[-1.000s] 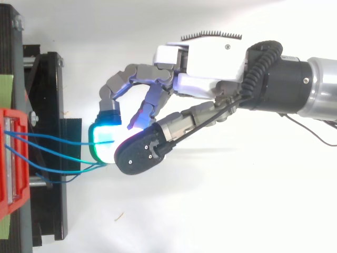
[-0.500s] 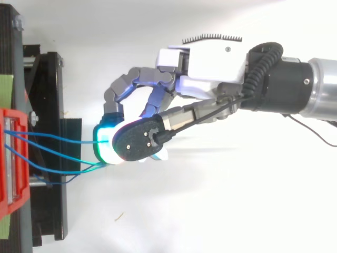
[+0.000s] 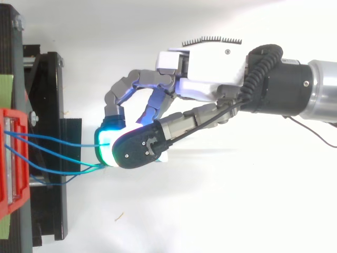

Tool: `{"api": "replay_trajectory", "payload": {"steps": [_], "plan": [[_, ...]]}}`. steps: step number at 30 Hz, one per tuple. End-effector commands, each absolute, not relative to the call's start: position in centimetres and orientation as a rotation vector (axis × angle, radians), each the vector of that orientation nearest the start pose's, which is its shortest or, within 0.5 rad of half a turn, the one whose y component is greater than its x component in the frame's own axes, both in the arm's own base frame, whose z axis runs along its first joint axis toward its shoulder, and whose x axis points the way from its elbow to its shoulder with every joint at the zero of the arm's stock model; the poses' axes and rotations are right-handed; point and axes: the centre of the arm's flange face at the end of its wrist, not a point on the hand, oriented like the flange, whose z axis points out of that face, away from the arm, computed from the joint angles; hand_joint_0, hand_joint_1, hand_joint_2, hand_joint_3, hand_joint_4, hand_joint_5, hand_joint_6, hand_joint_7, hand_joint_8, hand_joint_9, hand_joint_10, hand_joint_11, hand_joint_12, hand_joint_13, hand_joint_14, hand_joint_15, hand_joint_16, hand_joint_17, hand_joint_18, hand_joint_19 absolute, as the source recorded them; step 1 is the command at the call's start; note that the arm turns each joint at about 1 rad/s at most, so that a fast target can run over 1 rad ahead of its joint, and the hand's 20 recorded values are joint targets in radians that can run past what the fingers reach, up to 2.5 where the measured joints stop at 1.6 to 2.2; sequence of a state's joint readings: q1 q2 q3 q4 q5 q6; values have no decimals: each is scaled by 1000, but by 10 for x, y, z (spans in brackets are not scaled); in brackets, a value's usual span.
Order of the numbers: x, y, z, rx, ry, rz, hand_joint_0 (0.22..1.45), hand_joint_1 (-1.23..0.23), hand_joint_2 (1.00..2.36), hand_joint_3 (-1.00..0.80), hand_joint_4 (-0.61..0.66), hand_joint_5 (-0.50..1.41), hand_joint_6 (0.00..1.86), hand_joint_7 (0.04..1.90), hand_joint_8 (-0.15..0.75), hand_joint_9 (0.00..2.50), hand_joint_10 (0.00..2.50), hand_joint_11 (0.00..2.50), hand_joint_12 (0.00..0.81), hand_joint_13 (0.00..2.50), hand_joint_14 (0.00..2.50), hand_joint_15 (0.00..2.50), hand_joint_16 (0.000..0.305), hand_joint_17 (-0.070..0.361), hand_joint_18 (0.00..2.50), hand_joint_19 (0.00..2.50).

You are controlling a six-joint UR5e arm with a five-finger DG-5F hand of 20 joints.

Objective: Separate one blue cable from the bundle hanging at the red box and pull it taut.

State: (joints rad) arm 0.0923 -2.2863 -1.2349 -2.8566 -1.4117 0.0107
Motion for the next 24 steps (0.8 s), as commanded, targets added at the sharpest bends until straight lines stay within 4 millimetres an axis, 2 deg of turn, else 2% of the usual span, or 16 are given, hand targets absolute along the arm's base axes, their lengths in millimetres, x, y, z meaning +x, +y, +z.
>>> {"api": "replay_trajectory", "payload": {"steps": [1,16,24], "plan": [[742,-81,230,1307,1226,1113,636,-694,1012,-232,43,-212,920,1000,327,1196,13,1322,382,988,23,761,50,113,836,598],[740,-85,228,1322,1239,1101,703,-758,1013,-295,-152,-216,923,1073,283,1232,13,1358,356,1000,26,760,46,103,848,584],[738,-85,227,1332,1245,1098,714,-745,1010,-351,-113,-225,927,1027,267,1221,4,1541,354,1037,27,812,46,103,858,599]]}}
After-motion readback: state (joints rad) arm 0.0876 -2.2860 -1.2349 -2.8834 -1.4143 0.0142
